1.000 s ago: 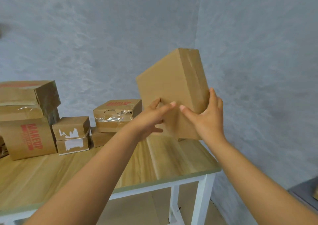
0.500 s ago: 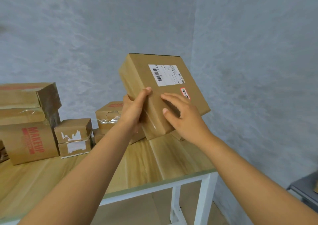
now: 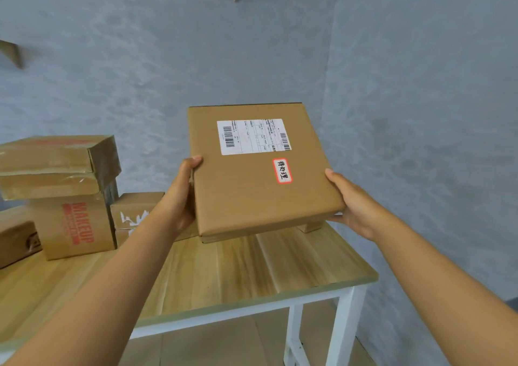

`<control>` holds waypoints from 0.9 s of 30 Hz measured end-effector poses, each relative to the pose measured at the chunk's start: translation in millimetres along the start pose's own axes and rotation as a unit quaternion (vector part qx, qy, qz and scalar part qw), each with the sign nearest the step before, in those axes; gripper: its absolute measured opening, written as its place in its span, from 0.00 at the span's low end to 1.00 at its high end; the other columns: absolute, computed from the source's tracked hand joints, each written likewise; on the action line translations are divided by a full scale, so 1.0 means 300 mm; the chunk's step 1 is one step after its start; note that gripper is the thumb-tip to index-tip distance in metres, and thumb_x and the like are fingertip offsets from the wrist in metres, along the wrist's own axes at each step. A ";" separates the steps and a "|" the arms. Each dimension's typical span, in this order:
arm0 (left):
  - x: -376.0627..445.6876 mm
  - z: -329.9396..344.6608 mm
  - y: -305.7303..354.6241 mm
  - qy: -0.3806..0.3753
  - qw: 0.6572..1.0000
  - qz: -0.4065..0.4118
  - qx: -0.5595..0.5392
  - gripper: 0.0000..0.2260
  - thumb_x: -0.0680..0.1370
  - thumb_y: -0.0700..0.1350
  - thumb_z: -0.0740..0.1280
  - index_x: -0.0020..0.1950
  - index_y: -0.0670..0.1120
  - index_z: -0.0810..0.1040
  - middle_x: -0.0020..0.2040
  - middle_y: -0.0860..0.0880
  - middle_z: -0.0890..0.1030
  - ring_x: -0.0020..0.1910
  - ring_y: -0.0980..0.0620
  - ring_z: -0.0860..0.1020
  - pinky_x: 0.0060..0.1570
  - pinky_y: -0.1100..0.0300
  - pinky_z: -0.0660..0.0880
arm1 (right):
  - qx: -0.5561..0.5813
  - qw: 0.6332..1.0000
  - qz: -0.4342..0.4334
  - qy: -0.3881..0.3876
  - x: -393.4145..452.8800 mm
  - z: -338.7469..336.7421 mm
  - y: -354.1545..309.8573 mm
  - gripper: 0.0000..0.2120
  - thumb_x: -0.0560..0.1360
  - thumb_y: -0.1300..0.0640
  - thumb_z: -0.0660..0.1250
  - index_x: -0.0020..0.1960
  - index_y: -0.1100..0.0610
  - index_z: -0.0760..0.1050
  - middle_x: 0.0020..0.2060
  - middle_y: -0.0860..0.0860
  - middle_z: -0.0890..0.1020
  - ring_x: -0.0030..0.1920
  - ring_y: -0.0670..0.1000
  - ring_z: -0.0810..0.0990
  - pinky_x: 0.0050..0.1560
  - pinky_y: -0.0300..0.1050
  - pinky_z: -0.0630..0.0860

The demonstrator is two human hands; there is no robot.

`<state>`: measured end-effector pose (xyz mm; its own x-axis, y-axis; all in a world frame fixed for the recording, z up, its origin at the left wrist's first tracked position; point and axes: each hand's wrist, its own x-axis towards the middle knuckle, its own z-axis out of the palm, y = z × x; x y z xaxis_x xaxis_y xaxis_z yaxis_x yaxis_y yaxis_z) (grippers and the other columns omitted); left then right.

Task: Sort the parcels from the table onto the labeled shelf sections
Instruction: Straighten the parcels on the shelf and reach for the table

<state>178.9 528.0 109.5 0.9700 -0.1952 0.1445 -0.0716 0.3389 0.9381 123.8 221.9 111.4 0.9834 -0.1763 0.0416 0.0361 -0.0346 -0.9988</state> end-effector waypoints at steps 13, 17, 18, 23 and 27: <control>-0.044 -0.019 0.000 0.001 0.998 0.007 0.060 0.14 0.79 0.62 0.61 0.48 0.59 0.85 0.56 0.46 0.82 0.51 0.44 0.78 0.56 0.46 0.71 | 0.081 0.995 -0.042 -0.025 -0.047 0.022 -0.020 0.21 0.77 0.40 0.64 0.66 0.49 0.76 0.57 0.49 0.85 0.58 0.51 0.83 0.57 0.50 0.78; -0.038 -0.017 -0.059 -0.016 0.999 -0.002 0.034 0.18 0.77 0.63 0.64 0.63 0.57 0.78 0.58 0.49 0.81 0.51 0.52 0.84 0.52 0.47 0.78 | 0.136 0.989 -0.053 0.022 -0.057 0.030 0.002 0.23 0.76 0.38 0.65 0.67 0.48 0.74 0.56 0.47 0.85 0.56 0.50 0.84 0.49 0.48 0.79; -0.040 -0.007 -0.070 -0.018 1.000 -0.010 0.022 0.22 0.75 0.63 0.67 0.66 0.56 0.75 0.60 0.48 0.80 0.54 0.49 0.84 0.51 0.46 0.79 | 0.150 0.987 -0.056 0.029 -0.059 0.029 0.007 0.24 0.76 0.38 0.65 0.68 0.48 0.73 0.56 0.47 0.85 0.56 0.50 0.84 0.47 0.47 0.79; -0.054 0.034 -0.089 -0.052 0.996 -0.037 0.064 0.31 0.64 0.63 0.75 0.65 0.55 0.76 0.63 0.51 0.80 0.60 0.49 0.81 0.50 0.51 0.79 | 0.159 0.980 -0.113 0.034 -0.075 -0.023 0.010 0.23 0.74 0.40 0.68 0.66 0.49 0.75 0.56 0.48 0.85 0.55 0.48 0.84 0.52 0.47 0.80; -0.053 0.038 -0.078 -0.033 0.991 0.002 0.126 0.39 0.62 0.68 0.74 0.69 0.53 0.73 0.65 0.52 0.79 0.59 0.51 0.81 0.55 0.50 0.80 | 0.090 0.983 -0.158 0.001 -0.096 -0.097 -0.020 0.30 0.67 0.41 0.73 0.66 0.51 0.76 0.58 0.49 0.84 0.57 0.48 0.84 0.52 0.42 0.78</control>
<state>162.4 512.6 88.8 0.9532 -0.2566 0.1599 -0.1383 0.1001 0.9853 90.1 198.6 117.0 0.9176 -0.1859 0.3513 0.3714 0.0863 -0.9245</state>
